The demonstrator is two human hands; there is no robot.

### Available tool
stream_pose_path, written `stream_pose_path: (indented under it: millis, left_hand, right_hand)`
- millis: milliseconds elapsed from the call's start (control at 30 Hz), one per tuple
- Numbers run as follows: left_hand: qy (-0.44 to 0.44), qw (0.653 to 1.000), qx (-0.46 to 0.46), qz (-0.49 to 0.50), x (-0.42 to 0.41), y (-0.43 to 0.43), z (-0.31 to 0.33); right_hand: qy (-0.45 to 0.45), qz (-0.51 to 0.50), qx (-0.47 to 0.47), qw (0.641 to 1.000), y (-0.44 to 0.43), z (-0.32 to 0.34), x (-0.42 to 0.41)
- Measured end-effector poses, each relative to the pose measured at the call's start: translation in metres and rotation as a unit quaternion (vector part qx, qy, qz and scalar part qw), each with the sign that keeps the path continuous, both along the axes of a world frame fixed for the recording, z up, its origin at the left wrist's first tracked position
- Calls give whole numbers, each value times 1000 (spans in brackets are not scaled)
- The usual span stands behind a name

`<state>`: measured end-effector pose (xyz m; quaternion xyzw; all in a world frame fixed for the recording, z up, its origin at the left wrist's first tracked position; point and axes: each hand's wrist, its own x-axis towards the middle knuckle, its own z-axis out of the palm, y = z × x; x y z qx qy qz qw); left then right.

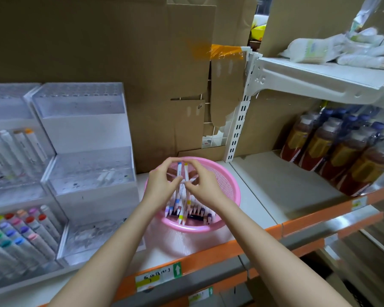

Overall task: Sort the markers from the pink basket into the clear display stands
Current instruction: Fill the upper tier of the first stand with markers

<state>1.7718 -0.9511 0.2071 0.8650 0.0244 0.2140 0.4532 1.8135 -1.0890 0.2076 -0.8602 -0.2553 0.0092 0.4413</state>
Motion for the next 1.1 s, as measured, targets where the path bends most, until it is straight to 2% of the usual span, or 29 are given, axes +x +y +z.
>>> stream_pose_path:
  millis: [133,300,467,833,1100]
  left_hand:
    - [-69,997,-18,-9,-12,2,28]
    - [-145,989,15,-18,-40,21,75]
    - [-221,972,62,51,-76,69,112]
    - [-217,966,50,131,-155,219,144]
    - [-229,964,25,131,-167,280,139]
  right_hand:
    - [-47,-8,82,996,8,27,-16]
    - [-98,6,146,984,32,66,-35]
    - [-121,31,186,975,82,96,-54]
    - [-126,97,212,964,227,127,-108]
    - [-155,95,206,961,292,121,-122]
